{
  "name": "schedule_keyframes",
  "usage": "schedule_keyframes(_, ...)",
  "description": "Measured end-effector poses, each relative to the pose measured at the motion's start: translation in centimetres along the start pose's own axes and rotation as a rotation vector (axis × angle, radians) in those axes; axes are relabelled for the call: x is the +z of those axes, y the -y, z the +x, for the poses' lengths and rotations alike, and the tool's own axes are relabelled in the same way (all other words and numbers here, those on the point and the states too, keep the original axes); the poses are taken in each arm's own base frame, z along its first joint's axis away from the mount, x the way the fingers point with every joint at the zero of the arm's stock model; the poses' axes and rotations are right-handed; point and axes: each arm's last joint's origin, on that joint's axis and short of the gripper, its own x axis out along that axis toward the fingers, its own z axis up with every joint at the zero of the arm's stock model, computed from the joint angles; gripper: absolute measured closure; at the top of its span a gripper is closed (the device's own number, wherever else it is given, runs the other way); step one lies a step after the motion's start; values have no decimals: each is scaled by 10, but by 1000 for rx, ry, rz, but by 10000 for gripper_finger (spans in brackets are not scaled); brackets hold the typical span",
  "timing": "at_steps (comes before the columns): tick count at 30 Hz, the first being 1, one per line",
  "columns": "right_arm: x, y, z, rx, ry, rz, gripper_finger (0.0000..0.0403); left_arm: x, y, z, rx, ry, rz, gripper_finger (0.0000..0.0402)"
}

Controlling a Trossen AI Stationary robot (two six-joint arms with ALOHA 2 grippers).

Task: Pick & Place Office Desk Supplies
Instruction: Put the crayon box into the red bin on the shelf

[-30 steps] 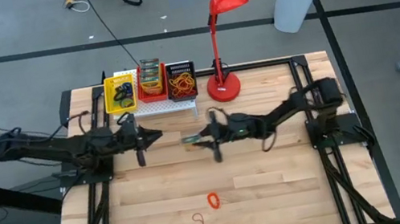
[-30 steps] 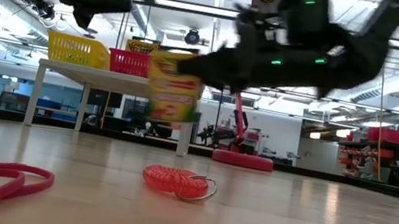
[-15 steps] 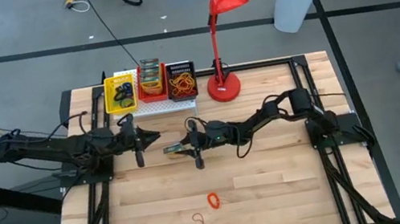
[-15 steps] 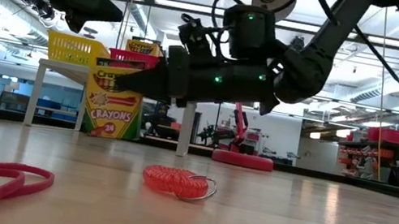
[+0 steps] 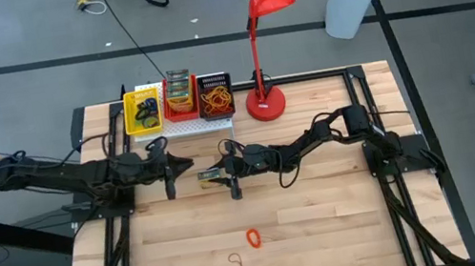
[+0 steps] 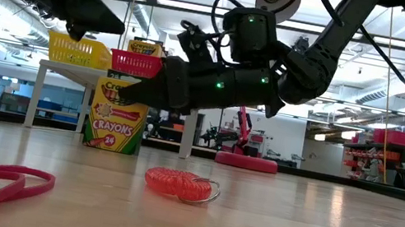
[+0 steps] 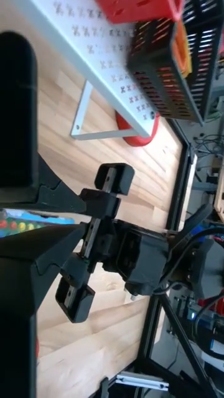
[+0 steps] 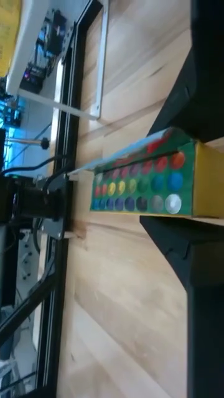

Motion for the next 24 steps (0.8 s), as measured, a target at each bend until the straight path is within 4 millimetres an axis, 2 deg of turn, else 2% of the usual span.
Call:
schedule_keyframes(5, 4, 0, -2, 1, -24, 27, 170, 0, 1, 3, 3, -20, -25, 329)
schedule_keyframes(11, 24, -1, -11, 4, -71, 23, 99, 21, 7, 6, -13, -70, -8, 275)
schedule_keyframes(14, 37, -7, -23, -27, -106, -3, 76, 30, 11, 11, -27, -143, 8, 241)
schedule_keyframes(18, 51, -19, -52, -97, -178, -78, 80, 38, 18, 23, -22, -305, 18, 189)
schedule_keyframes(21, 62, -24, -82, -166, -213, -110, 109, 46, 24, 35, 2, -399, 39, 150)
schedule_keyframes(24, 63, -24, -113, -227, -230, -81, 150, 51, 31, 51, 24, -480, 69, 117)
